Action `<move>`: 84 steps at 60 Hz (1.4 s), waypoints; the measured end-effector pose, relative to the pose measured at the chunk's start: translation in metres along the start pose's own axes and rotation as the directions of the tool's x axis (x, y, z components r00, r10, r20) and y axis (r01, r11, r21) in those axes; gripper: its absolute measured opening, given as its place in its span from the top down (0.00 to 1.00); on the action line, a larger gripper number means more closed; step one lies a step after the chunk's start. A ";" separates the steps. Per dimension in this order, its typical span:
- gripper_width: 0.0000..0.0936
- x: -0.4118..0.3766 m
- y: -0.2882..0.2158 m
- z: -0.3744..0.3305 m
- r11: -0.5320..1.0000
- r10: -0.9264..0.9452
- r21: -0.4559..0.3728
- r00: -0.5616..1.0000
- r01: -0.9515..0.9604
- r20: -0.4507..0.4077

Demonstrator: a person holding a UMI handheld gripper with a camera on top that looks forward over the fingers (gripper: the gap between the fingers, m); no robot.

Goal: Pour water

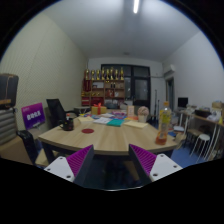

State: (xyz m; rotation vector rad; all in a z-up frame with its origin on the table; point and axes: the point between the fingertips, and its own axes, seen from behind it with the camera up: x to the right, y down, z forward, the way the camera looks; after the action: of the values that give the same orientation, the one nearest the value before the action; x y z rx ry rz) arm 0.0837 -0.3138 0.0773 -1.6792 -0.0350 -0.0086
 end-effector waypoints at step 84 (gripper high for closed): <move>0.66 0.034 -0.171 0.295 0.688 -0.676 0.095 0.684 0.719 -0.275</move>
State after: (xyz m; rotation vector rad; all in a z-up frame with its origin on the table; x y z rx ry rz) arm 0.1083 -0.0015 0.2159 -1.3619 -0.5072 -0.7596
